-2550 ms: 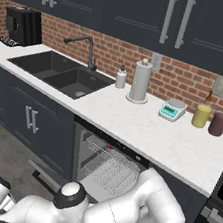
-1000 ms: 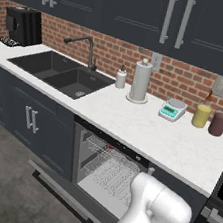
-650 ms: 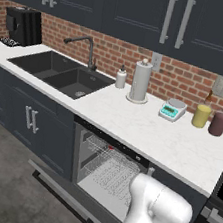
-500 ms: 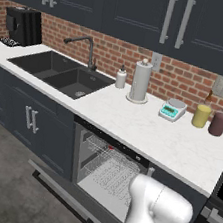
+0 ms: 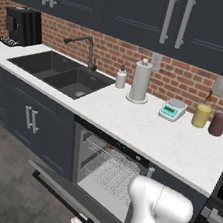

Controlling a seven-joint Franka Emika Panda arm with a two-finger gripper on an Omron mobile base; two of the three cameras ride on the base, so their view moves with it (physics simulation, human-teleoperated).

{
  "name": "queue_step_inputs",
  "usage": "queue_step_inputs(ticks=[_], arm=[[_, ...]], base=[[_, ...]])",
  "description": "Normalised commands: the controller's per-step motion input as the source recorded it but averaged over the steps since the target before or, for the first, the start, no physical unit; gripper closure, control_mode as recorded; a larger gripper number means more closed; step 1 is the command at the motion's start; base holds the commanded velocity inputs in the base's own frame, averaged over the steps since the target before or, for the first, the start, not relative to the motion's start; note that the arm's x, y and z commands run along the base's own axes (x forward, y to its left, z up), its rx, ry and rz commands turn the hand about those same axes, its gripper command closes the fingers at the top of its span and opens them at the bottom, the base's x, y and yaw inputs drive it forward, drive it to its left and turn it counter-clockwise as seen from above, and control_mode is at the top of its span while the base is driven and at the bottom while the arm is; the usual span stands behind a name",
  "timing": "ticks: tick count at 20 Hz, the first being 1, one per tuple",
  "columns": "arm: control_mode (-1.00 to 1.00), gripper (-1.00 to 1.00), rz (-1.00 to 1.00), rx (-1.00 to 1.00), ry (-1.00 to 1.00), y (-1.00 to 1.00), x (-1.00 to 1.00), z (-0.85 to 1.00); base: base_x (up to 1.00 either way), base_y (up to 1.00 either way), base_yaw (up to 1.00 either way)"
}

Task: Pick up the cup and bowl from the counter, place them in the dishwasher, and close the dishwasher door.

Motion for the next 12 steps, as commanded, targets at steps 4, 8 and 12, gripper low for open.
queue_step_inputs(ticks=[4,8,12], arm=[[-1.0,-1.0,-0.2,-0.19,-0.27,-0.5,0.94,0.01],[-1.0,-1.0,-0.26,-0.17,-0.25,-0.55,0.8,0.05],[-1.0,-1.0,-0.27,-0.14,-0.24,-0.59,0.81,0.11]], base=[[0.0,0.0,0.0],[0.0,0.0,0.0],[0.0,0.0,0.0]])
